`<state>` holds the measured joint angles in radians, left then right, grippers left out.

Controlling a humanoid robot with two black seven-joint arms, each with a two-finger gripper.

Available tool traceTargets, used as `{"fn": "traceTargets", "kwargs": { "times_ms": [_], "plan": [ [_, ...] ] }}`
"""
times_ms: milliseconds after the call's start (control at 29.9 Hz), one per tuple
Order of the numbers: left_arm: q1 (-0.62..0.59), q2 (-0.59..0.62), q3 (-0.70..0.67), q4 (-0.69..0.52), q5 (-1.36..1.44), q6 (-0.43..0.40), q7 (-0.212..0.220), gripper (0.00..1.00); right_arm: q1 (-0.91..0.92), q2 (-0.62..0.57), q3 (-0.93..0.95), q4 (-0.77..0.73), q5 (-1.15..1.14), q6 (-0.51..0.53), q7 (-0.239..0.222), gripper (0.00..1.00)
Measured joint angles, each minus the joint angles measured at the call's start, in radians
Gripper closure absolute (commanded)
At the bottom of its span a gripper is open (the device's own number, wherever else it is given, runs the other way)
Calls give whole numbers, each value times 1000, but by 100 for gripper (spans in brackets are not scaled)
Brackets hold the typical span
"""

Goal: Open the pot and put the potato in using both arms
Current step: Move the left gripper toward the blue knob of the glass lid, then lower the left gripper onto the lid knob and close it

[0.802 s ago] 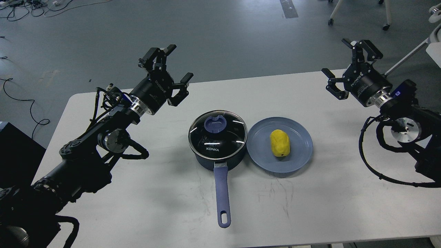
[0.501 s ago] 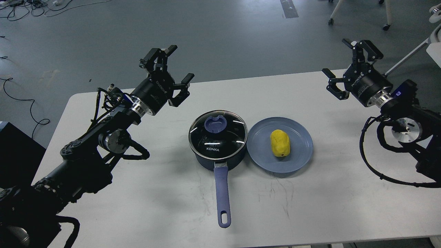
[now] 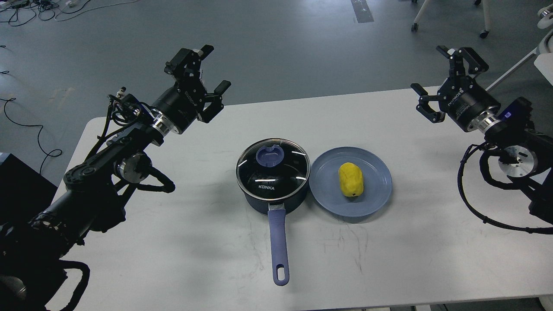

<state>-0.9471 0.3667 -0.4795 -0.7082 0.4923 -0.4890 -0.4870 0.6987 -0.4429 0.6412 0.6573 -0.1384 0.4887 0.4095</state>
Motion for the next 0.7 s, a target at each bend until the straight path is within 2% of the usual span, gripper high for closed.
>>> {"fn": "traceTargets", "kwargs": {
  "times_ms": [267, 401, 568, 702],
  "plan": [
    [-57, 105, 5, -371, 495, 0, -2, 2, 4, -6, 0, 4, 1, 0, 0, 0],
    [-57, 103, 11, -484, 827, 7, -2, 2, 3, -6, -1, 3, 0, 0, 0, 0],
    [-70, 83, 54, -513, 1171, 72, -2, 2, -1, -6, -4, -1, -1, 0, 0, 0],
    [-88, 56, 105, -461, 1412, 168, -2, 2, -3, -8, -5, -1, -1, 0, 0, 0]
  ]
}}
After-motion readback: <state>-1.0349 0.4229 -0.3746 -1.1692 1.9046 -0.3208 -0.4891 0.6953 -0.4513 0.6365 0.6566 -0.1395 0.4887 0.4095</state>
